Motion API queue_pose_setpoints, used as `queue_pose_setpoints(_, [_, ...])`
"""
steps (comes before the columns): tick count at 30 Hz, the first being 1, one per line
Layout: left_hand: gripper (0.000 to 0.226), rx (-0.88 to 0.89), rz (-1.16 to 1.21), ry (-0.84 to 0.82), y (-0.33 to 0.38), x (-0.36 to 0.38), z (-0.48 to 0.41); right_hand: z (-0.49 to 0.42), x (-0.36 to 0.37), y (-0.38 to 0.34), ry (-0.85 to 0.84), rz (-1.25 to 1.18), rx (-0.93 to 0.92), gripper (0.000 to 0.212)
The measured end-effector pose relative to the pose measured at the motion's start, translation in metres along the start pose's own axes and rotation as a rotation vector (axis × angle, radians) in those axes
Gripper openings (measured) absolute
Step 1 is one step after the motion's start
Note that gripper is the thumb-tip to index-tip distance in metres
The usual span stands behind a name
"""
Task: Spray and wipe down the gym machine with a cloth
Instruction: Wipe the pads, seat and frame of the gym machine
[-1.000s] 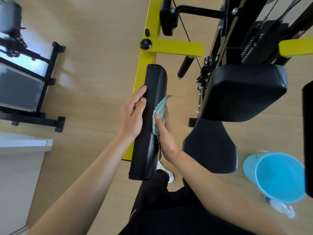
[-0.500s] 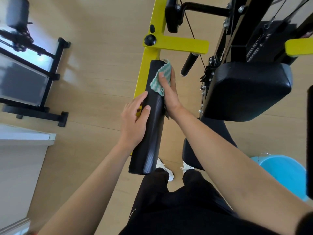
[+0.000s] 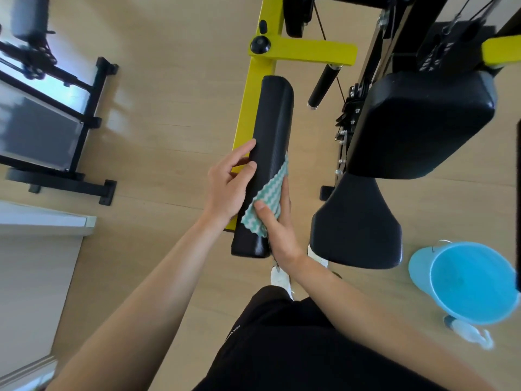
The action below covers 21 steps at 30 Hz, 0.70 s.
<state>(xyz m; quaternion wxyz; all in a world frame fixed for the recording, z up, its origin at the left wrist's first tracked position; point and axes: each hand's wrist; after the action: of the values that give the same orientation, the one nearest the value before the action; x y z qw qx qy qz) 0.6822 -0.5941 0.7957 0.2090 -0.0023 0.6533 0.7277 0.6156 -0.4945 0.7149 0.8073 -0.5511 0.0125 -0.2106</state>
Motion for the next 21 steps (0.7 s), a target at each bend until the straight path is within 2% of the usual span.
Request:
queue_pose_setpoints(5, [0.043,0.025,0.010,-0.092,-0.010,-0.024,0.032,0.045,0.018,0.010,0.073,0.041,0.023,0.096])
queue_pose_setpoints(11, [0.039,0.014,0.025,-0.160,-0.012,-0.038,0.051,0.081,0.049,0.004,0.314,0.052,0.027,0.075])
queue_pose_setpoints(14, [0.040,0.007,0.038,-0.204,-0.013,-0.042,0.049,0.076,0.050,0.005,0.355,0.031,0.093,0.067])
queue_pose_setpoints(17, [0.040,0.014,0.044,-0.236,-0.016,-0.044,0.047,0.060,0.039,0.004,0.332,-0.111,0.230,0.061])
queue_pose_setpoints(21, [0.041,0.024,0.013,-0.241,-0.017,-0.044,0.045,0.036,0.019,0.004,0.312,-0.342,0.558,0.055])
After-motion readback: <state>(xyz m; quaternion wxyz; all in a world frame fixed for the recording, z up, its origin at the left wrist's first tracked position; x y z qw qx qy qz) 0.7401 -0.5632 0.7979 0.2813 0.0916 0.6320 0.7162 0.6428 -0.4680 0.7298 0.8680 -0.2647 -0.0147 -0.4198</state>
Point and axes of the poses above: each hand's wrist, its own z-axis away from the middle knuckle, its own x-axis out of the palm, y = z × x, and after that the axes turned 10 degrees about z, right-handed
